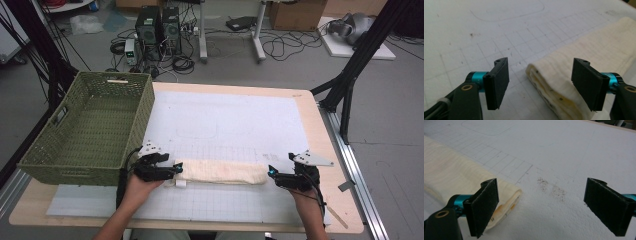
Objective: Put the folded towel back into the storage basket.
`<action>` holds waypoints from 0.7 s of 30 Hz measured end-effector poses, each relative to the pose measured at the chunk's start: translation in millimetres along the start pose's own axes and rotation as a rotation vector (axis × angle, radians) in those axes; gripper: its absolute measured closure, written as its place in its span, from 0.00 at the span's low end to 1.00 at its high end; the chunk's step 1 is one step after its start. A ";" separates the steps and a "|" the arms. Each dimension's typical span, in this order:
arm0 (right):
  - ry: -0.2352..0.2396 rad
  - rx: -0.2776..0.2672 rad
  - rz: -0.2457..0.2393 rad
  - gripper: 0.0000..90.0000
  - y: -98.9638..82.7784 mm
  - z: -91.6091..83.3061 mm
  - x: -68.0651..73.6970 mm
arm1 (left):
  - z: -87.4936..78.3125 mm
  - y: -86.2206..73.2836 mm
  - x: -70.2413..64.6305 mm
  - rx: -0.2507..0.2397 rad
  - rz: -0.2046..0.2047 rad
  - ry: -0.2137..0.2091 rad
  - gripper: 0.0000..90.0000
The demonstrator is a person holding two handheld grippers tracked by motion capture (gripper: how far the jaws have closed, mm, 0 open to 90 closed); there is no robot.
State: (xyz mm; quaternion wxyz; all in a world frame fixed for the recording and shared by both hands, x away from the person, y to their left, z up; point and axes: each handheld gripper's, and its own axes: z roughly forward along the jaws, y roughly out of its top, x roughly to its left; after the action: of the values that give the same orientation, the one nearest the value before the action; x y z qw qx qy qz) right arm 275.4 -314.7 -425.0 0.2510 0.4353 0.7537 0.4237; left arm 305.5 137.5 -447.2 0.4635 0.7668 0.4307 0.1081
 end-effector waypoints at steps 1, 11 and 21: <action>0.002 0.003 0.001 0.13 0.0 0.3 0.4 | 1.0 -0.6 -0.6 0.011 0.003 -0.007 0.38; 0.020 0.013 0.001 0.13 -1.2 2.1 0.7 | 2.9 -4.4 -9.5 0.064 0.053 -0.002 0.46; 0.036 0.021 -0.019 0.13 0.4 5.2 4.7 | 3.4 -6.4 -19.3 0.075 0.135 0.045 0.60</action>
State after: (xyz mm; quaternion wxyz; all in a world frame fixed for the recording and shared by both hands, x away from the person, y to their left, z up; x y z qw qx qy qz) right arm 277.2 -308.3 -427.3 0.2367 0.4229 0.7668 0.4209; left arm 292.1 122.1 -449.7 0.4162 0.8083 0.3921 0.1400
